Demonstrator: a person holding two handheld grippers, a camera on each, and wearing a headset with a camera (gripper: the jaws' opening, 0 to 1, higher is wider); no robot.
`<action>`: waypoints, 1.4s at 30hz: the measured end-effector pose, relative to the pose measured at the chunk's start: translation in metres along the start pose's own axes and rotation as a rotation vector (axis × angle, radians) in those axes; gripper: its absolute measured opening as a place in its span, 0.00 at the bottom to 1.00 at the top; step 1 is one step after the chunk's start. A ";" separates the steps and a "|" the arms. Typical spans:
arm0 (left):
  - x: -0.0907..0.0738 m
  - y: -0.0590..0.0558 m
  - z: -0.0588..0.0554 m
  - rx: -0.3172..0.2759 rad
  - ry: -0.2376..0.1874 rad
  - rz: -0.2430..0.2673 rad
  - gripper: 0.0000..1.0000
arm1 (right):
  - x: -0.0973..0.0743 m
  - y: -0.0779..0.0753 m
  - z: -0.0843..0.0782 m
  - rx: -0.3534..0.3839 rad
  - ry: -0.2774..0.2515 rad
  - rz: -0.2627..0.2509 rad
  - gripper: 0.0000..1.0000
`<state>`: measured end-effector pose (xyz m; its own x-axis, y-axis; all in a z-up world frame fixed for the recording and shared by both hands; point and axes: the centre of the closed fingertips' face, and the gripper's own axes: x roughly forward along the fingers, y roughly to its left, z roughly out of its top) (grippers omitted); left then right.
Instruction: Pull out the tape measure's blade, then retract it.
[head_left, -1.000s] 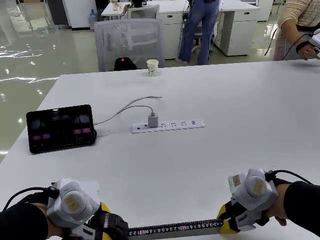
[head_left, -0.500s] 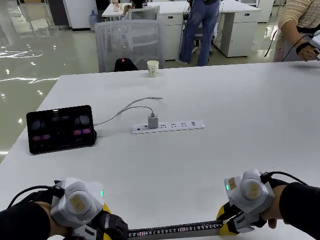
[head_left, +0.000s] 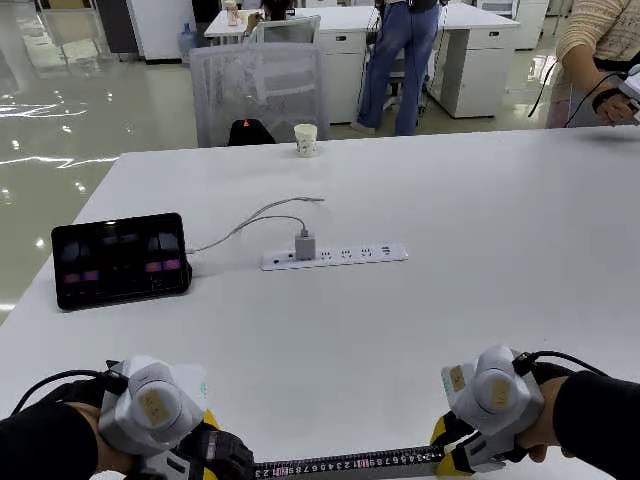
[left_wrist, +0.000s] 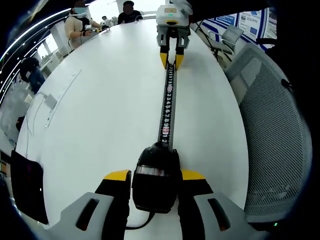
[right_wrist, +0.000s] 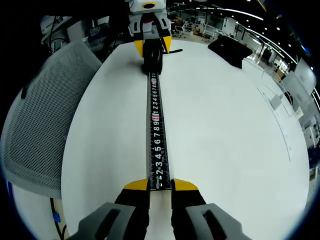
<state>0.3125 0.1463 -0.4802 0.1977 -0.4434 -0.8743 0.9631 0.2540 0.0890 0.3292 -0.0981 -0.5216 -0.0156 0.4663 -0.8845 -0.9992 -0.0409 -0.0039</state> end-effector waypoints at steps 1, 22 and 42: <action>-0.001 0.000 0.000 -0.010 -0.005 -0.003 0.31 | 0.000 0.000 0.000 0.003 -0.005 0.001 0.13; -0.014 0.000 0.001 -0.068 -0.038 -0.022 0.52 | -0.014 0.001 0.005 -0.017 -0.007 0.002 0.24; -0.026 -0.005 0.003 -0.190 -0.082 -0.035 0.80 | -0.026 0.015 0.003 0.096 -0.009 -0.004 0.49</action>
<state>0.3031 0.1544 -0.4563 0.1864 -0.5216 -0.8326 0.9194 0.3914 -0.0394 0.3142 -0.1079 -0.4972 -0.0113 0.4740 -0.8804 -0.9983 0.0456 0.0373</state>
